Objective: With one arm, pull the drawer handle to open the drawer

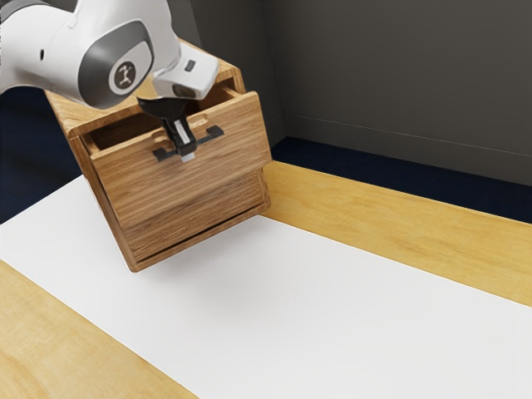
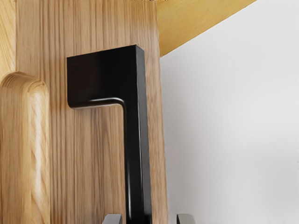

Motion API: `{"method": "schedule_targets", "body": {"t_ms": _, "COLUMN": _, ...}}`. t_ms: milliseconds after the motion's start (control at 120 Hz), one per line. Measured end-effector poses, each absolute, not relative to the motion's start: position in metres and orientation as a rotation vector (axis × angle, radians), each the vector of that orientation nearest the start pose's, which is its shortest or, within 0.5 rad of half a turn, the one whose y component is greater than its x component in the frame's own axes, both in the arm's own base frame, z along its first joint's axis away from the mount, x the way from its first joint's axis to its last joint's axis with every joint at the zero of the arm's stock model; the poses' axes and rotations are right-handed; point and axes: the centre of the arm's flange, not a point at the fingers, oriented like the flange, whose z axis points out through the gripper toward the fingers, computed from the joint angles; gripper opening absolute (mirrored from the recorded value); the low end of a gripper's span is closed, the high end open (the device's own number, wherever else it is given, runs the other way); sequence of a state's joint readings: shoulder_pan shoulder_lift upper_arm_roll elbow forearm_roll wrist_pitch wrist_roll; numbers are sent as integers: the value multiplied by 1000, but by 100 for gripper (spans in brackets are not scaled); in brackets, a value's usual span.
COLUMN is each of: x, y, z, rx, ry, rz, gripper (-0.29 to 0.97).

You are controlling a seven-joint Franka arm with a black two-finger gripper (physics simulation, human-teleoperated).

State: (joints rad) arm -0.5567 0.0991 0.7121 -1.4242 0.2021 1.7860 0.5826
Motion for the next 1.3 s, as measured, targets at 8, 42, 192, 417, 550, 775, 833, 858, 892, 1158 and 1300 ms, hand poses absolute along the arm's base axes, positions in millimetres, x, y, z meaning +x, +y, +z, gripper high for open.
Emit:
{"method": "schedule_targets", "body": {"t_ms": 8, "x": 591, "y": 85, "z": 676, "rx": -2709, "ry": 627, "rz": -240, "gripper": 7}}
{"method": "schedule_targets", "body": {"t_ms": 42, "x": 592, "y": 83, "z": 676, "rx": -2708, "ry": 630, "rz": -239, "gripper": 7}}
{"method": "schedule_targets", "body": {"t_ms": 192, "x": 591, "y": 70, "z": 677, "rx": -2708, "ry": 648, "rz": -240, "gripper": 6}}
{"method": "schedule_targets", "body": {"t_ms": 417, "x": 584, "y": 72, "z": 677, "rx": -2726, "ry": 640, "rz": -230, "gripper": 6}}
{"method": "schedule_targets", "body": {"t_ms": 550, "x": 583, "y": 65, "z": 677, "rx": -2727, "ry": 648, "rz": -224, "gripper": 6}}
{"method": "schedule_targets", "body": {"t_ms": 775, "x": 580, "y": 53, "z": 677, "rx": -2736, "ry": 661, "rz": -216, "gripper": 6}}
{"method": "schedule_targets", "body": {"t_ms": 833, "x": 579, "y": 51, "z": 678, "rx": -2738, "ry": 664, "rz": -216, "gripper": 6}}
{"method": "schedule_targets", "body": {"t_ms": 858, "x": 579, "y": 50, "z": 678, "rx": -2739, "ry": 665, "rz": -216, "gripper": 6}}
{"method": "schedule_targets", "body": {"t_ms": 892, "x": 578, "y": 49, "z": 678, "rx": -2740, "ry": 666, "rz": -213, "gripper": 6}}
{"method": "schedule_targets", "body": {"t_ms": 1158, "x": 574, "y": 38, "z": 681, "rx": -2745, "ry": 677, "rz": -206, "gripper": 6}}
{"method": "schedule_targets", "body": {"t_ms": 1300, "x": 572, "y": 29, "z": 683, "rx": -2736, "ry": 687, "rz": -199, "gripper": 5}}
